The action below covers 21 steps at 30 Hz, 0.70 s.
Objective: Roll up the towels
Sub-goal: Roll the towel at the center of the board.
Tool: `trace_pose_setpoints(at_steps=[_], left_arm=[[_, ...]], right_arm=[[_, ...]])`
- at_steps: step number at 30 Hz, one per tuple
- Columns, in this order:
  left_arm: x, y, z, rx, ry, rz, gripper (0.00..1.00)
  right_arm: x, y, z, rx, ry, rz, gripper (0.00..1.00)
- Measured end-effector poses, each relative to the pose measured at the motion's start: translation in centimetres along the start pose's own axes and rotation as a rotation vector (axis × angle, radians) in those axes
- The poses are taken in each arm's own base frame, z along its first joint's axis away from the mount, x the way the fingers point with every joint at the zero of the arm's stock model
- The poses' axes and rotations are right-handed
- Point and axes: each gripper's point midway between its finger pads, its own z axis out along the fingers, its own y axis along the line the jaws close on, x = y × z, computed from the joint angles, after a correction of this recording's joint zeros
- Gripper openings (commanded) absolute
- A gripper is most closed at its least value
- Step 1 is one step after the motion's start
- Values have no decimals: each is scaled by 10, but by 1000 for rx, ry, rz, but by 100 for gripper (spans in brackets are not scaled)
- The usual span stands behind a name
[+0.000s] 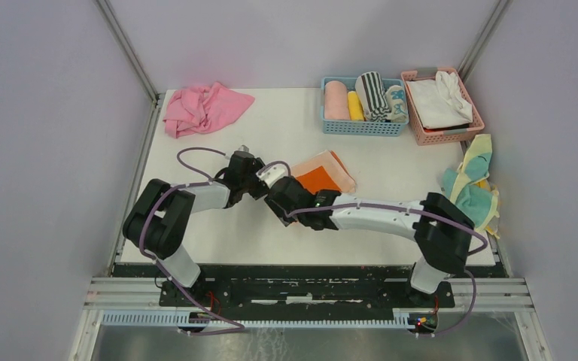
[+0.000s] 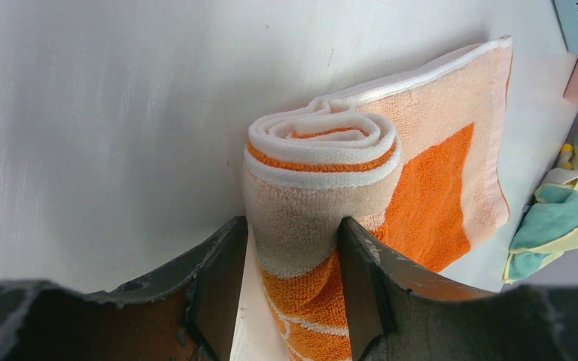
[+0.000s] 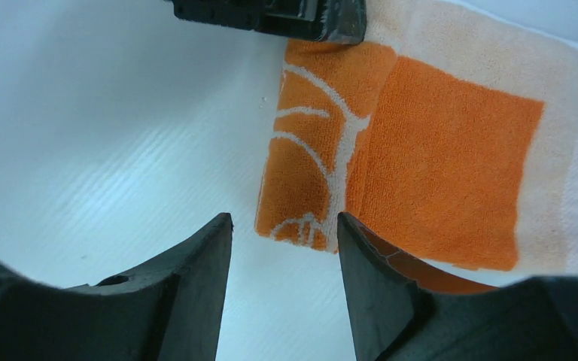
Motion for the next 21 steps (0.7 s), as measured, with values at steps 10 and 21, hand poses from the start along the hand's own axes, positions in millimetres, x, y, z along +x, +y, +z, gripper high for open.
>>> trace_pose_setpoints(at_steps=[10,21], left_arm=[[0,0,0,0,-3,2,56],[1,0,-3,2,-6,3,60]], right_arm=[[43,-5,45,207,116,-259,59],[54,-15,61,265,174,-291,17]])
